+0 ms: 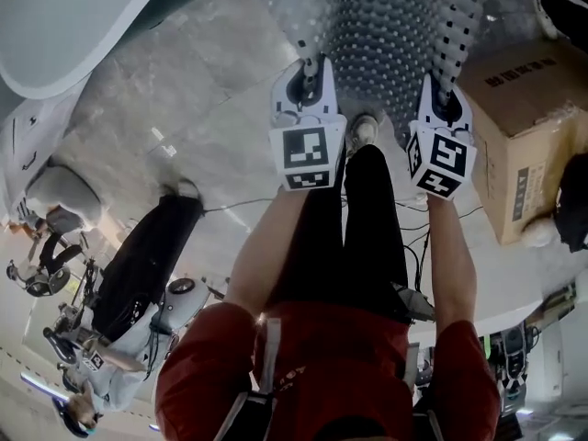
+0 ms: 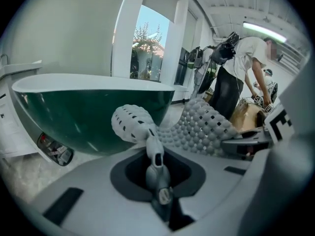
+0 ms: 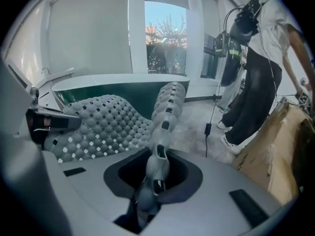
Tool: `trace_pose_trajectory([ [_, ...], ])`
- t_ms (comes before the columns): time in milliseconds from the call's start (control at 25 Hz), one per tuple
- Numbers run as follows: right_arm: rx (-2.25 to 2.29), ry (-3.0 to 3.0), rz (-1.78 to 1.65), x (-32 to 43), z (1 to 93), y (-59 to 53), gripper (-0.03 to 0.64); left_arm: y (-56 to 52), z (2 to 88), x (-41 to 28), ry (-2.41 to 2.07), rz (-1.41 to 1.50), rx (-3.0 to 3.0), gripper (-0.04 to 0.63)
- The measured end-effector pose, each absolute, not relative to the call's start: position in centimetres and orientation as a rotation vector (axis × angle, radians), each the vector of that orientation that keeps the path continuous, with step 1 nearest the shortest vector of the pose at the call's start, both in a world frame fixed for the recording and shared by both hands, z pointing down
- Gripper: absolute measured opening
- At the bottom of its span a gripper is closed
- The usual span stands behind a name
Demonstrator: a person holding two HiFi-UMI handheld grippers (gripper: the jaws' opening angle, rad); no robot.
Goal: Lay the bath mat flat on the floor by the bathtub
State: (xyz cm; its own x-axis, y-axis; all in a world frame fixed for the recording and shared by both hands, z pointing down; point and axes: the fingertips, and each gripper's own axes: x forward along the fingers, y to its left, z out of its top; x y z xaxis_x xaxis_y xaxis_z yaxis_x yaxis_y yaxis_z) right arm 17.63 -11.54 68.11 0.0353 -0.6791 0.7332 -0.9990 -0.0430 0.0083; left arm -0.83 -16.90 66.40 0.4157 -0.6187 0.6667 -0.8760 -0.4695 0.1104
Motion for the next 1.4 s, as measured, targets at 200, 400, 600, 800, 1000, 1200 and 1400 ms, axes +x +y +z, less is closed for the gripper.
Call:
trace_pose_trajectory([
  [200, 1.785, -1.713, 0.75, 18.0, 73.7, -12.1, 0.067, -17.5, 72.2, -0.8, -1.272, 0.79, 2.265, 0.049],
  [400, 1.776, -1.729, 0.703, 17.8, 79.4, -12.8, 0.067, -18.2, 77.9, -1.8, -1.284, 0.776, 2.281, 0.049],
  [600, 1.772, -1.76, 0.661, 17.8, 84.7, -13.3, 0.067, -18.5, 83.2, -2.2, -1.299, 0.772, 2.316, 0.049],
  [800, 1.776, -1.785, 0.63, 18.1, 90.5, -14.6, 0.067, -19.3, 88.7, -1.8, -1.314, 0.759, 2.344, 0.049],
  [1000, 1.771, -1.821, 0.57, 18.4, 95.3, -16.3, 0.067, -20.7, 93.4, -1.9, -1.342, 0.746, 2.379, 0.049],
  [1200, 1.781, -1.834, 0.546, 19.1, 99.7, -17.4, 0.068, -21.8, 97.6, -1.8, -1.358, 0.739, 2.405, 0.049],
  [1400, 1.775, -1.836, 0.532, 19.6, 103.3, -17.8, 0.069, -22.2, 101.2, -2.0, -1.371, 0.74, 2.409, 0.049],
])
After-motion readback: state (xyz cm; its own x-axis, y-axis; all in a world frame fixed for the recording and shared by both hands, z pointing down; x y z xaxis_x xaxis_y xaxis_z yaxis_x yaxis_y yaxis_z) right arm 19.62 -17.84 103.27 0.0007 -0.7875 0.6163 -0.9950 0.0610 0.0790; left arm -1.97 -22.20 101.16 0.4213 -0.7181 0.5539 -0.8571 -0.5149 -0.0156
